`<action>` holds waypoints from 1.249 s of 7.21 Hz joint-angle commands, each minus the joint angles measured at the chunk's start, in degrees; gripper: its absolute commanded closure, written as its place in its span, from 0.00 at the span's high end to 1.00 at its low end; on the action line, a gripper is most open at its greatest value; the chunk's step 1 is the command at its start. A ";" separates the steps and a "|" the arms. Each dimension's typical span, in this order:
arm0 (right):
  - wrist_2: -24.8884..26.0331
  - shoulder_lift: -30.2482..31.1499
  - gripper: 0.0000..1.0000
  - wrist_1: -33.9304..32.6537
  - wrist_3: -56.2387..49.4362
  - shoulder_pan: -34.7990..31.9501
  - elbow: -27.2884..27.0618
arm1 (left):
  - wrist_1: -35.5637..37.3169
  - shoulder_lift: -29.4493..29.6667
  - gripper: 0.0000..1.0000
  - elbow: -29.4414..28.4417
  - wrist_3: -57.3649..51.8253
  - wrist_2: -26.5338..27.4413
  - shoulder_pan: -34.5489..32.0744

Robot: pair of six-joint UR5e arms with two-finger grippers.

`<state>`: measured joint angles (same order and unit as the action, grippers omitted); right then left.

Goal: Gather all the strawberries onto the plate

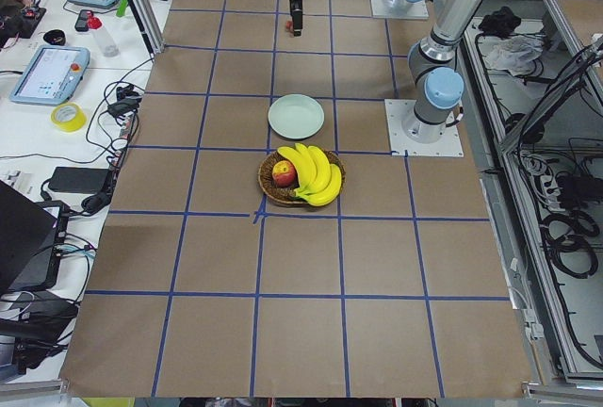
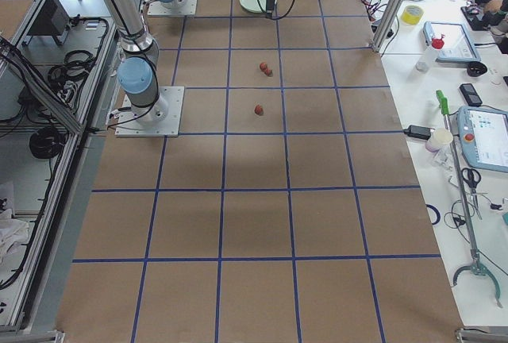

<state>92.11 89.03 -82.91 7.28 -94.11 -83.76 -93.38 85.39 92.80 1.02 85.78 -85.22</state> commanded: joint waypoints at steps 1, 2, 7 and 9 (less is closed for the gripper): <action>0.00 0.00 1.00 -0.06 0.02 -0.02 0.00 | 0.12 -0.05 1.00 0.11 -0.75 5.68 -0.03; 0.09 0.00 1.00 0.38 -0.07 0.07 -0.09 | -0.05 -0.23 1.00 0.02 -0.76 6.06 -0.03; 0.62 -0.61 1.00 0.65 0.02 0.07 -0.09 | -0.67 -0.93 1.00 0.02 -0.76 5.36 -0.03; 0.44 -0.53 1.00 0.47 0.02 -0.11 0.09 | -0.84 -1.11 1.00 0.19 -0.76 5.62 -0.03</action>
<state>92.61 88.47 -82.35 7.30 -94.12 -83.77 -94.10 84.35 92.87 0.31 91.35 -85.25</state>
